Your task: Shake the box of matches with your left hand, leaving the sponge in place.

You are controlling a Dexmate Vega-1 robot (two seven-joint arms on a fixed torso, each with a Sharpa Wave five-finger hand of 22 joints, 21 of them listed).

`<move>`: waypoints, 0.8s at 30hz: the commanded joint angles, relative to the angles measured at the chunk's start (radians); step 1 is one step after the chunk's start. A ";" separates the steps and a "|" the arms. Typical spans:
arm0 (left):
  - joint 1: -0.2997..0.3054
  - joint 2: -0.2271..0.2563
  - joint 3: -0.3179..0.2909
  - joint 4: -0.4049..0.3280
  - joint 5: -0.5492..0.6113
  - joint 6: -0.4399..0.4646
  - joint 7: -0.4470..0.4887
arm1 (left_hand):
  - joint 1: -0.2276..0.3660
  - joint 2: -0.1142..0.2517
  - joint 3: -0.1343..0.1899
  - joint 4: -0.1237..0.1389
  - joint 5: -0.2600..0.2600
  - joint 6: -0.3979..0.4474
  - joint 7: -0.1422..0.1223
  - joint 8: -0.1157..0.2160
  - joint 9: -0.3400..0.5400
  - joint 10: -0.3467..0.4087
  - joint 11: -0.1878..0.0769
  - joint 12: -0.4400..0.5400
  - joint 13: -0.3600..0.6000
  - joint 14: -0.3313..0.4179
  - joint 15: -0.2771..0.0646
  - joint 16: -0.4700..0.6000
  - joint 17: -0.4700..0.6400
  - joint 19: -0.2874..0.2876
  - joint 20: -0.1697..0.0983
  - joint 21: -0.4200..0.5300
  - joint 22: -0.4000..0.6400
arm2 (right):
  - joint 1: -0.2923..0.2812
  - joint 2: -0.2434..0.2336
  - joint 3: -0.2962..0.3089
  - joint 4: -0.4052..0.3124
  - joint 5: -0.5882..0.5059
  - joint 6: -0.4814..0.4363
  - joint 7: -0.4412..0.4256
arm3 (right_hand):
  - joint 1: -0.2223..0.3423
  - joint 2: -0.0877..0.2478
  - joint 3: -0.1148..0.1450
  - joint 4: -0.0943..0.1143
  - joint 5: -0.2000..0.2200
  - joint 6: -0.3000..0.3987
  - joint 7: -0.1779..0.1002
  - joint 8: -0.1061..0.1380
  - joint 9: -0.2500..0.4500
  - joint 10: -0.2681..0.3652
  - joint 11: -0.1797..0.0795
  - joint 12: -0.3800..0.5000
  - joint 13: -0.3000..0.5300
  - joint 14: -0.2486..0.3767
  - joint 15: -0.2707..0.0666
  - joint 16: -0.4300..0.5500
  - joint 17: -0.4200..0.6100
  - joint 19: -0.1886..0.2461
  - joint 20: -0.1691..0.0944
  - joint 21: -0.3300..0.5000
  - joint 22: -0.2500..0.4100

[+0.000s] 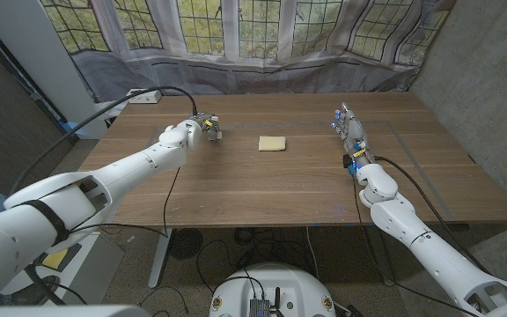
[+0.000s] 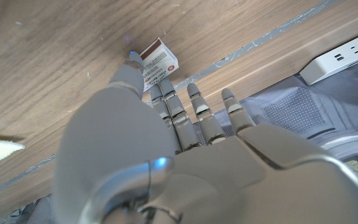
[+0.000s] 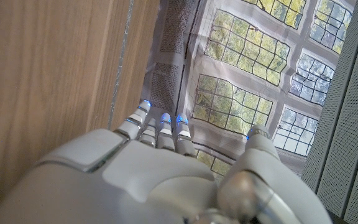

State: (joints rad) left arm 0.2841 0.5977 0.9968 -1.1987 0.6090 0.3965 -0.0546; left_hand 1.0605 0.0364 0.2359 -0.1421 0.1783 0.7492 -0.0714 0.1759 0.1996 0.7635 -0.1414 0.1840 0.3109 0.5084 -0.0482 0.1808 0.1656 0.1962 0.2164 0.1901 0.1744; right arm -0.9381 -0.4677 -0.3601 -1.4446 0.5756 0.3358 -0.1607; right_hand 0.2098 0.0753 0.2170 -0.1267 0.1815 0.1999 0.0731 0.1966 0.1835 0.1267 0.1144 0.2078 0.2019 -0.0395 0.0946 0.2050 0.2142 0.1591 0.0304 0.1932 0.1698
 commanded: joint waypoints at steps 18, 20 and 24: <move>0.034 0.031 -0.035 -0.047 -0.013 -0.013 0.033 | -0.087 0.001 -0.020 0.035 0.007 -0.113 -0.009 0.004 -0.002 -0.132 0.007 0.003 -0.014 -0.066 -0.011 -0.003 0.008 -0.048 0.001 -0.002 0.006 | -0.001 0.005 -0.006 -0.010 -0.012 0.003 -0.011 | -0.002 0.006 0.000 -0.004 -0.002 0.005 0.001 -0.001 0.004 0.011 0.002 0.000 0.003 0.000 -0.003 0.007 0.002 0.001 -0.003 0.002 0.004; 0.043 0.036 -0.042 -0.058 -0.014 -0.010 0.041 | -0.107 0.009 -0.022 0.044 0.007 -0.132 -0.005 0.003 -0.003 -0.159 0.020 0.002 -0.017 -0.079 -0.001 -0.004 0.009 -0.056 0.001 -0.002 0.006 | -0.001 0.005 -0.006 -0.010 -0.011 0.002 -0.009 | -0.002 0.006 0.000 -0.004 -0.002 0.004 0.002 -0.001 0.004 0.011 0.001 0.000 0.003 0.001 -0.003 0.007 0.002 0.001 -0.003 0.002 0.004; 0.069 0.048 -0.071 -0.081 -0.040 -0.021 0.072 | -0.166 0.035 -0.026 0.074 0.004 -0.178 -0.004 0.002 -0.004 -0.225 0.033 0.000 -0.026 -0.103 0.014 -0.002 0.012 -0.074 0.001 -0.002 0.007 | -0.001 0.004 -0.008 -0.010 -0.012 0.000 -0.008 | -0.002 0.006 0.000 -0.004 -0.002 0.004 0.001 -0.001 0.004 0.011 0.001 0.000 0.003 0.001 -0.002 0.007 0.002 0.000 -0.003 0.002 0.004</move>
State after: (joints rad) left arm 0.3120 0.6215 0.9695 -1.2341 0.6019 0.3836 -0.0203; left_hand 0.9246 0.0577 0.2084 -0.0861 0.1782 0.5918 -0.0750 0.1762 0.1951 0.5735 -0.1121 0.1840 0.2879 0.4169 -0.0431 0.1808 0.1749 0.1364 0.2155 0.1901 0.1796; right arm -0.9387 -0.4624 -0.3648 -1.4530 0.5658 0.3403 -0.1703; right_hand 0.2098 0.0753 0.2170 -0.1267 0.1815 0.1999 0.0731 0.1966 0.1835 0.1267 0.1144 0.2078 0.2019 -0.0395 0.0946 0.2050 0.2142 0.1591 0.0304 0.1932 0.1698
